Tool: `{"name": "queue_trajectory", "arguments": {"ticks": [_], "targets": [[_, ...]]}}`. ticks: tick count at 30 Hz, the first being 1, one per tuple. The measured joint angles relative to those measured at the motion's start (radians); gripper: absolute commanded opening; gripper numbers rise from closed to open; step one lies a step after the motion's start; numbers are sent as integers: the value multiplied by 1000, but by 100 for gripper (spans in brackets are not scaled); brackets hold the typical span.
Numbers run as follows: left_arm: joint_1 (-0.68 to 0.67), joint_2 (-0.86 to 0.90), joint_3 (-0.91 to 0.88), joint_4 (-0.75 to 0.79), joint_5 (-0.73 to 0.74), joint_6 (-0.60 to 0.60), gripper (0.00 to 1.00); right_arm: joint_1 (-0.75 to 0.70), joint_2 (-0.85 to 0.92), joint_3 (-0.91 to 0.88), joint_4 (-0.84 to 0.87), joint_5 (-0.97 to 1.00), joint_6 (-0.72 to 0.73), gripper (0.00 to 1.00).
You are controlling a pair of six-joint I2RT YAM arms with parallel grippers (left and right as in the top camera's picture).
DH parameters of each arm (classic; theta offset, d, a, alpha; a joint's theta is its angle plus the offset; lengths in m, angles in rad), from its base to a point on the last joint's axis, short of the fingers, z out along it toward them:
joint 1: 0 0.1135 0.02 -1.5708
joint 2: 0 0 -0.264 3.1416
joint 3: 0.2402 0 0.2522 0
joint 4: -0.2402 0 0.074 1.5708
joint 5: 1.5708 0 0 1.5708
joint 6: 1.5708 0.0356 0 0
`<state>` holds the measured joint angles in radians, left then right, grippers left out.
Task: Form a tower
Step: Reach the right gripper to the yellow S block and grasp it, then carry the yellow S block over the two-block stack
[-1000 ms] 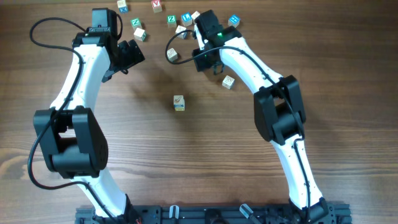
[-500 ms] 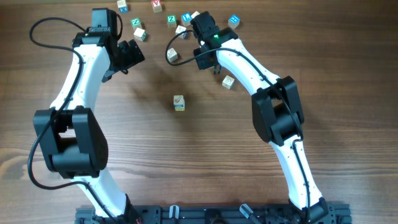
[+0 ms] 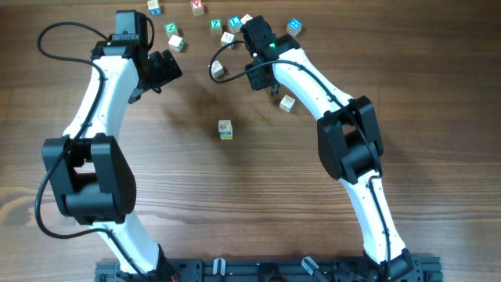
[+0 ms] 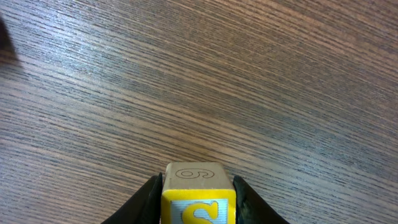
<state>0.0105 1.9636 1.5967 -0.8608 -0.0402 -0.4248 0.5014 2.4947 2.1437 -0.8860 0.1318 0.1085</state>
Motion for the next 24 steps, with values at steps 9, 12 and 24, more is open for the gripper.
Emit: {"name": "queue_trajectory", "arguments": {"ticks": [9, 12, 24], "targets": [[0, 0, 0, 0, 0, 0, 100, 0, -23, 0, -27, -47, 3, 23], [0, 0, 0, 0, 0, 0, 100, 0, -72, 0, -56, -85, 10, 22], [0, 0, 0, 0, 0, 0, 100, 0, -367, 3, -349, -290, 373, 4]]}}
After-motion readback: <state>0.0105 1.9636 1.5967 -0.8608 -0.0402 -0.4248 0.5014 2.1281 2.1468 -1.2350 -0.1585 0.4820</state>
